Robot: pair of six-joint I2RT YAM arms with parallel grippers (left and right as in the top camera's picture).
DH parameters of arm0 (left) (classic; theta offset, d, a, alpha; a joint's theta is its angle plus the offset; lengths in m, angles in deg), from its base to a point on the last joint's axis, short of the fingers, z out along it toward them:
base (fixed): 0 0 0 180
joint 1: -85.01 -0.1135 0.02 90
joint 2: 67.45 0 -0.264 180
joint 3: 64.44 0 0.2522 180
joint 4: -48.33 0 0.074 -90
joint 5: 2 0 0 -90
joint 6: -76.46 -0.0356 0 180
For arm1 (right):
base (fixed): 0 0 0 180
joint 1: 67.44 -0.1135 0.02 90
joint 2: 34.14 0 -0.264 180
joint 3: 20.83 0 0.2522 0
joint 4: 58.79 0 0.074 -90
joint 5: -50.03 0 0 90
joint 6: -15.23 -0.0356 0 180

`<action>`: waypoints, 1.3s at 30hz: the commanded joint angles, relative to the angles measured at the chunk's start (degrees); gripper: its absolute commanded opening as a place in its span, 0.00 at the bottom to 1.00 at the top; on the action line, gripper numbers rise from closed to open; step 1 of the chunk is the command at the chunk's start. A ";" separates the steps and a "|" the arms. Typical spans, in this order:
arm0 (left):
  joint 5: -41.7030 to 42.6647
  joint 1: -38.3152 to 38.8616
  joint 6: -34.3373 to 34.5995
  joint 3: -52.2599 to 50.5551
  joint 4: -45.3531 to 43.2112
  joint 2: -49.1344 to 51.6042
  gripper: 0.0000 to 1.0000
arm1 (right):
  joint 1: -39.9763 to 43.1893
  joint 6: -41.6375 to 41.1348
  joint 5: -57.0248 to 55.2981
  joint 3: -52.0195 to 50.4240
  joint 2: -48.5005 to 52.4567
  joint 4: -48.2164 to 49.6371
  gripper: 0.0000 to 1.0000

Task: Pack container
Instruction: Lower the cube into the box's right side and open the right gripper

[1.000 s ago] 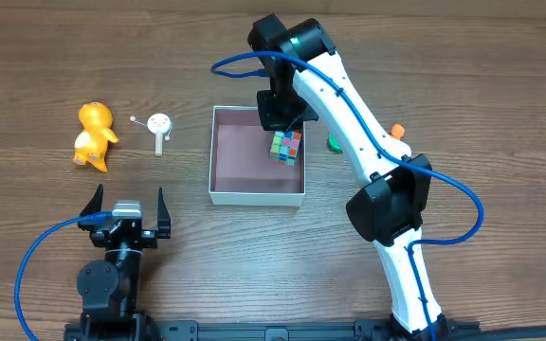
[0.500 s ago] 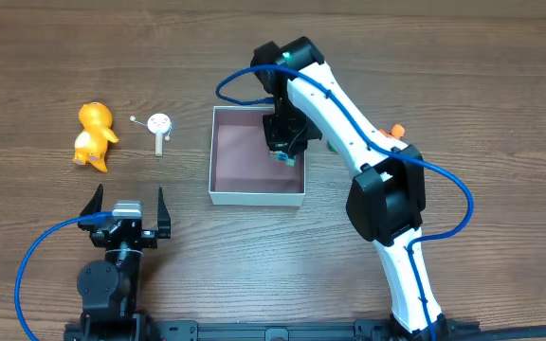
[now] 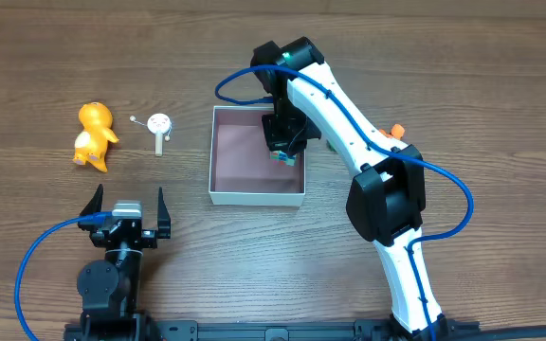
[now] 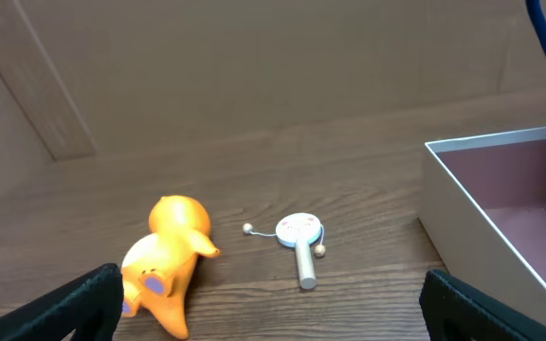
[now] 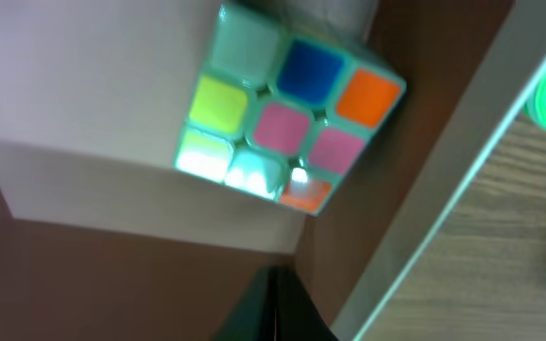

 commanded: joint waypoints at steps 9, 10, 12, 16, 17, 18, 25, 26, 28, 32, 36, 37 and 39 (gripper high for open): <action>0.94 -0.37 -0.98 -0.15 -0.04 0.07 1.00 | 0.09 0.15 -1.18 -0.17 -0.39 -0.81 0.04; 0.96 -0.37 -0.98 -0.15 -0.04 0.07 1.00 | 0.09 0.15 -1.16 -0.17 -0.61 -0.83 0.04; 0.96 -0.37 -0.98 -0.15 -0.04 0.07 1.00 | -0.02 0.15 -1.16 -0.17 -1.16 -0.83 0.04; 0.96 -0.37 -0.98 -0.15 -0.04 0.07 1.00 | -0.04 0.13 0.11 -0.20 -3.63 -0.83 0.04; 0.96 -0.37 -0.98 -0.15 -0.04 0.07 1.00 | -0.09 0.13 0.11 -0.20 -4.50 -0.83 0.04; 0.96 -0.37 -0.96 -0.15 -0.04 0.07 1.00 | -0.09 0.11 0.09 -0.20 -5.05 -0.83 0.04; 0.96 -0.37 -0.98 -0.15 -0.04 0.07 1.00 | 0.04 0.09 -1.01 -0.31 -8.70 -0.83 0.04; 0.96 -0.37 -0.98 -0.15 -0.04 0.07 1.00 | 0.04 0.09 -1.07 -0.98 -9.70 -0.83 0.04; 0.96 -0.37 -0.98 -0.15 -0.04 0.07 1.00 | 0.04 -1.73 -5.05 -5.68 -12.61 -0.81 0.04; 0.96 -0.37 -0.98 -0.15 -0.04 0.07 1.00 | 0.13 -3.52 -8.07 -13.66 -14.12 3.45 0.04; 0.96 -0.37 -0.98 -0.15 -0.04 0.07 1.00 | 0.02 -1.14 -4.02 -14.05 -14.12 10.32 0.04; 0.96 -0.37 -0.98 -0.15 -0.04 0.07 1.00 | 0.02 -0.98 -3.87 -14.05 -14.12 10.56 0.04; 0.96 -0.37 -0.98 -0.15 -0.04 0.07 1.00 | 0.09 -0.66 -3.63 -14.05 -14.12 11.45 0.04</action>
